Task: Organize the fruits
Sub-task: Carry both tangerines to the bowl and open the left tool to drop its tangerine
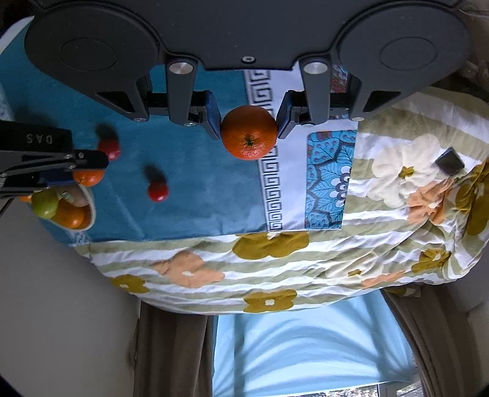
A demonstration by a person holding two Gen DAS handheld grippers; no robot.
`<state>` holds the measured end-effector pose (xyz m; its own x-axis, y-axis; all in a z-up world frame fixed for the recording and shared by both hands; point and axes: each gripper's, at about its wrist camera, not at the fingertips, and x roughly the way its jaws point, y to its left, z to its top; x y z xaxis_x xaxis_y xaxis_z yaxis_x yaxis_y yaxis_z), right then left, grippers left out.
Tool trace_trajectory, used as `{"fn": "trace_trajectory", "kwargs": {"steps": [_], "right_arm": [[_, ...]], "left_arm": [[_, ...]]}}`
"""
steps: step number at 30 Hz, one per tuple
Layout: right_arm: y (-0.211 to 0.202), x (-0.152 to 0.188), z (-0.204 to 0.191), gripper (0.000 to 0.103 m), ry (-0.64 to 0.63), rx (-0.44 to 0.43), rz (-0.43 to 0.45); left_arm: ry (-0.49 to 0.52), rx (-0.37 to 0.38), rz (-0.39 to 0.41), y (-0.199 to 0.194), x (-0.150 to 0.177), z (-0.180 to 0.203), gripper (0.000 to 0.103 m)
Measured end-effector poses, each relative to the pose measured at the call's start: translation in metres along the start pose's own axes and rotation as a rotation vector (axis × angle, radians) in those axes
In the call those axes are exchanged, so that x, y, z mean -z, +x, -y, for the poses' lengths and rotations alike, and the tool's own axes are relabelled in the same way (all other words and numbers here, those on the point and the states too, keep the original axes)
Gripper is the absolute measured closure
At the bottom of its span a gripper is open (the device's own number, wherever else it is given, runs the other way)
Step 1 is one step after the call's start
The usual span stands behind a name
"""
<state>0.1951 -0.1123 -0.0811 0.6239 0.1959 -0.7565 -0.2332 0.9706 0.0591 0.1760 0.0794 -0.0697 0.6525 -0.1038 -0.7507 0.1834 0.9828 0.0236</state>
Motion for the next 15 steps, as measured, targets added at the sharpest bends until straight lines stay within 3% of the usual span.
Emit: {"fn": "trace_trajectory", "kwargs": {"steps": [15], "right_arm": [[-0.066,0.022,0.085,0.051,0.024,0.011,0.042]], "left_arm": [[-0.009,0.055,0.052,-0.030,-0.011,0.104,0.060]]}}
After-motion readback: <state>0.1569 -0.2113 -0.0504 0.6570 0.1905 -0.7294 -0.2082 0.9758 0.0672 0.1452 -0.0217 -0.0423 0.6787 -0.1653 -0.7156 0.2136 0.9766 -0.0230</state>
